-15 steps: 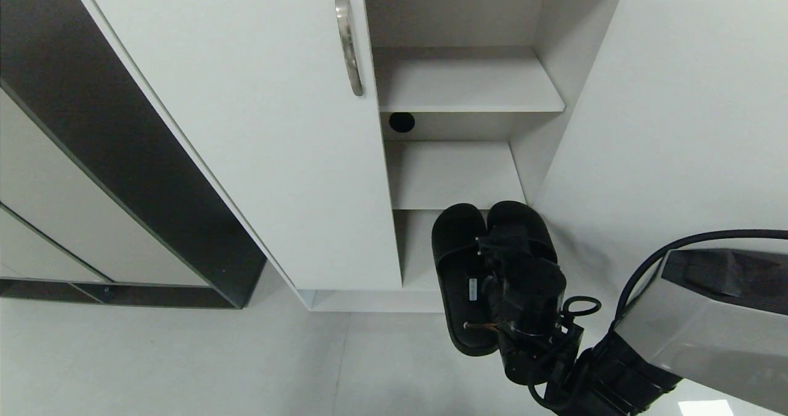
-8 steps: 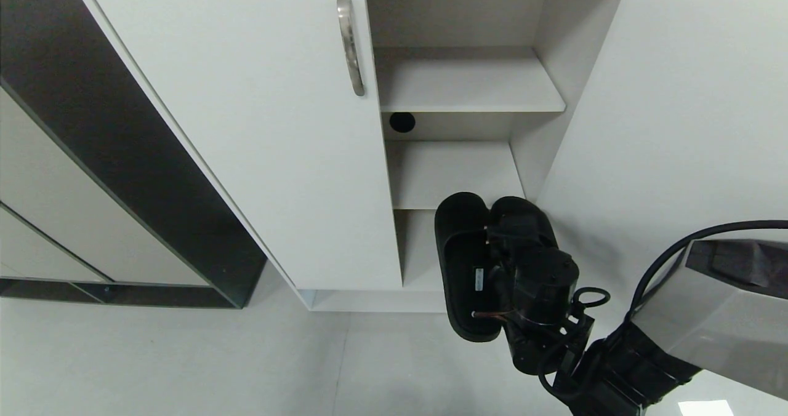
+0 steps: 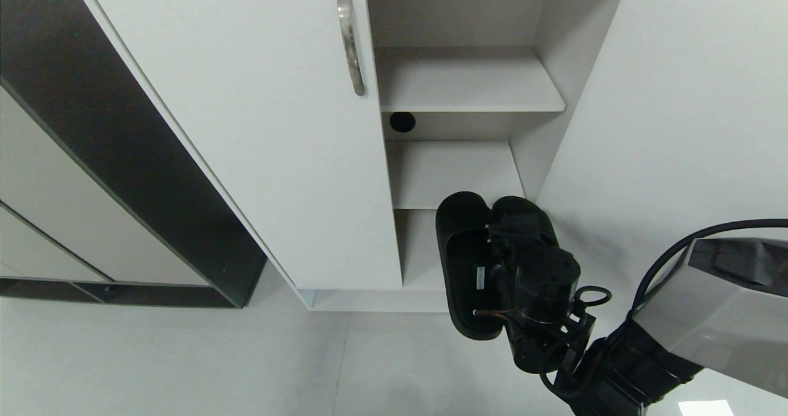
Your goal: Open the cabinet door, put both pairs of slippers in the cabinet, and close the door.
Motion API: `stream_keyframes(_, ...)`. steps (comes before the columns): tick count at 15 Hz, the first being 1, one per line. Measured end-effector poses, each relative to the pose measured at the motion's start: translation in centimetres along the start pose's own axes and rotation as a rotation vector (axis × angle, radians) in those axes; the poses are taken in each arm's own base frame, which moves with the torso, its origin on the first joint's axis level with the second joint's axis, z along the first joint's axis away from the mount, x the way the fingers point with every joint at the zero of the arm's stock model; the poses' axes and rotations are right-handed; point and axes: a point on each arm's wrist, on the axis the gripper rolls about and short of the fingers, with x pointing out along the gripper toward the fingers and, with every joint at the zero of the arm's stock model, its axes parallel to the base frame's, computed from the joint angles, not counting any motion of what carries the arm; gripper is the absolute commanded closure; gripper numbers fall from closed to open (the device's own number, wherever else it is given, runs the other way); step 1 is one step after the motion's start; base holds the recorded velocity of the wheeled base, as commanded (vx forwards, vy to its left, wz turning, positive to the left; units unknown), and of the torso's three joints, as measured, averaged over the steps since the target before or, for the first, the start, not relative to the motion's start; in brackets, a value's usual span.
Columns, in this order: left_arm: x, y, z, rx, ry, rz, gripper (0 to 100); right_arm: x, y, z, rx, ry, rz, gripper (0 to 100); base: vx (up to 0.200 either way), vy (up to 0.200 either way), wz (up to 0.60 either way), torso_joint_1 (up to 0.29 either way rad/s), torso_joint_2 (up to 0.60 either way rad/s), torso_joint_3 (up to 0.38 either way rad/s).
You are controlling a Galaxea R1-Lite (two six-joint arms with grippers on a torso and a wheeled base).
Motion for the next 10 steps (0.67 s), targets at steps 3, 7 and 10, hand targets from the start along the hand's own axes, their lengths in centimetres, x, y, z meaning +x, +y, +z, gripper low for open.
stream_keyframes(3, 0.0, 0.0, 0.0, 0.0, 0.0, 0.002, 100, -0.6, 0.9, -0.1, -0.036, 0.015, 0.056, 100, 0.0, 0.0, 0.0, 0.0, 0.0, 0.0)
stream_keyframes(7, 0.0, 0.0, 0.0, 0.001, 0.0, 0.0, 100, 0.4, 2.7, 0.6, -0.008, 0.101, 0.07, 100, 0.0, 0.0, 0.0, 0.0, 0.0, 0.0)
stream_keyframes(10, 0.0, 0.0, 0.0, 0.002, 0.0, 0.0, 100, 1.1, 3.7, 1.1, 0.042, 0.108, 0.074, 100, 0.0, 0.0, 0.0, 0.0, 0.0, 0.0)
